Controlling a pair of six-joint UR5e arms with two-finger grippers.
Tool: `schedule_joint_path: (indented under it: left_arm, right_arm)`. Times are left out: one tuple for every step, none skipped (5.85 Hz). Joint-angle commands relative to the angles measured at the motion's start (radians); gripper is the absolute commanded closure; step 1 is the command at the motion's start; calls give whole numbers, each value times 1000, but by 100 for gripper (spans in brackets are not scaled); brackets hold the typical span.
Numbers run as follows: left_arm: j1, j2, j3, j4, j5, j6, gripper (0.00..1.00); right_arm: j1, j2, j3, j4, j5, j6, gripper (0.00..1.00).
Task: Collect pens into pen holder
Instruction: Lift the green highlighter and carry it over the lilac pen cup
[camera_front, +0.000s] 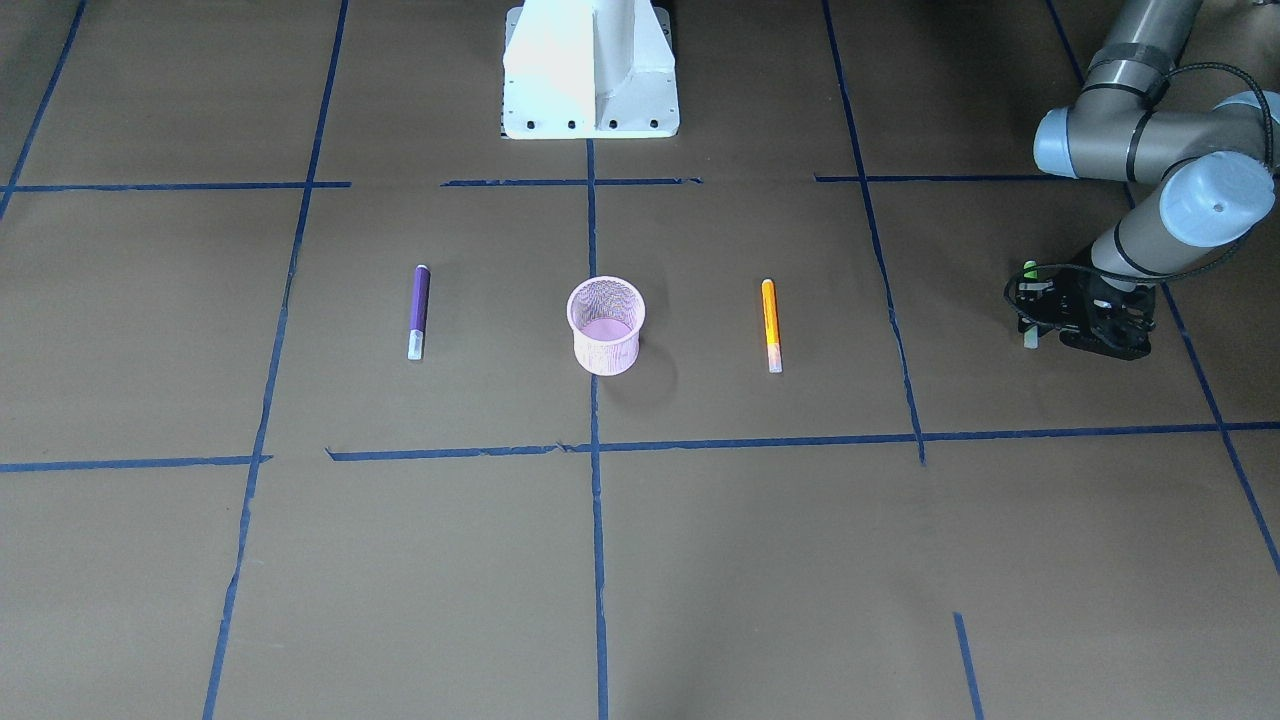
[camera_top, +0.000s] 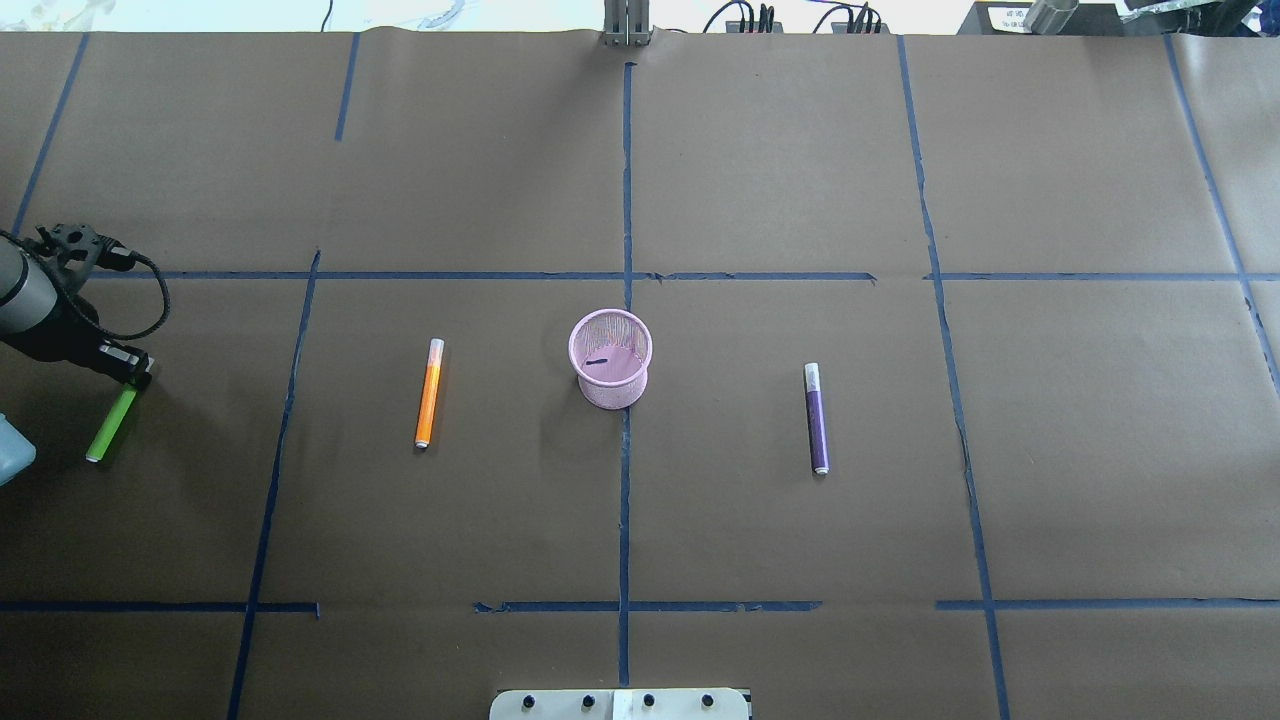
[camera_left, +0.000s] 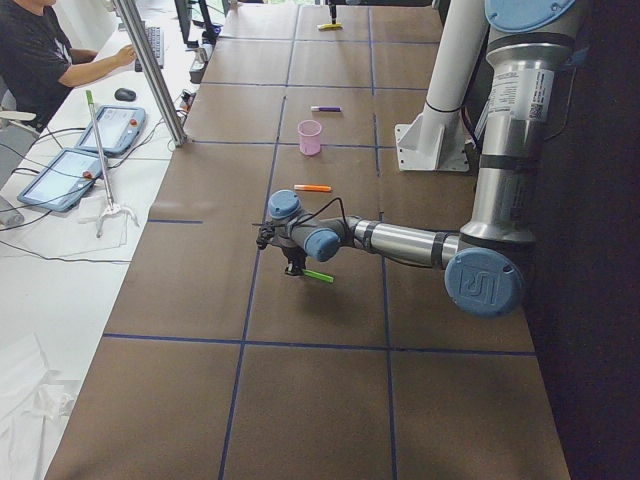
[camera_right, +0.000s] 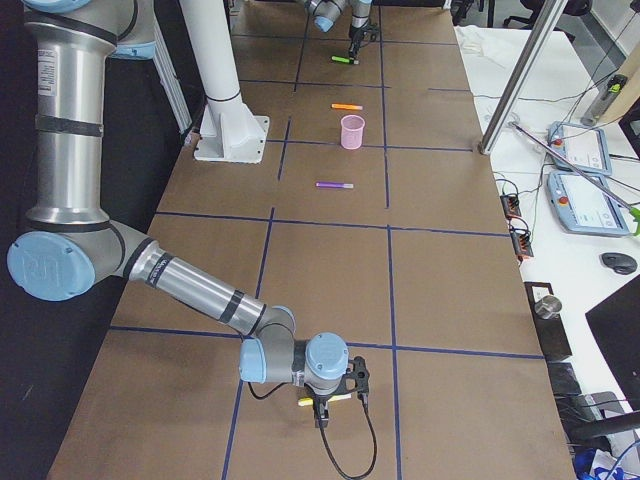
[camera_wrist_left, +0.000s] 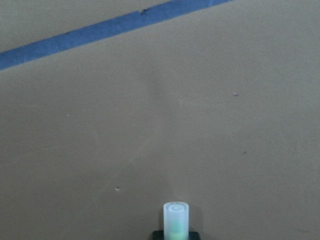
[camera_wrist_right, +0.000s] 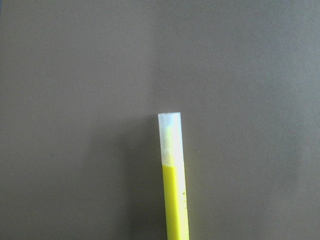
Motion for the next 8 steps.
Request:
schedule_joint_path:
  left_arm:
    - [-10,-3,-123,155,-19,24,95]
    - [-15,-38,-204,274,-16,64,95]
    - [-13,-168,-220,341,-13,63,96]
    - [-4,-301,-200,343,-16,49,98]
    - [5,-392,-196,335,-19,49,100]
    - [35,-463,-171,297,-18,-10,100]
    - [86,-532,-94,124,-9,-148,100]
    - [97,-536,-12,-116,-8,-227,100]
  right_arm:
    - [0,0,0,-1,0,1,0]
    - [0,0,2,0,0,1,0]
    - [0,0,3,0,2,-1,0]
    - [0,0,6,0,2,-1,0]
    - [0,0,6,0,2,-1,0]
    - [0,0,9,0,5,-1,0]
    - [0,0,11,0,11,-1,0]
    - [0,0,11,0,12,-1,0]
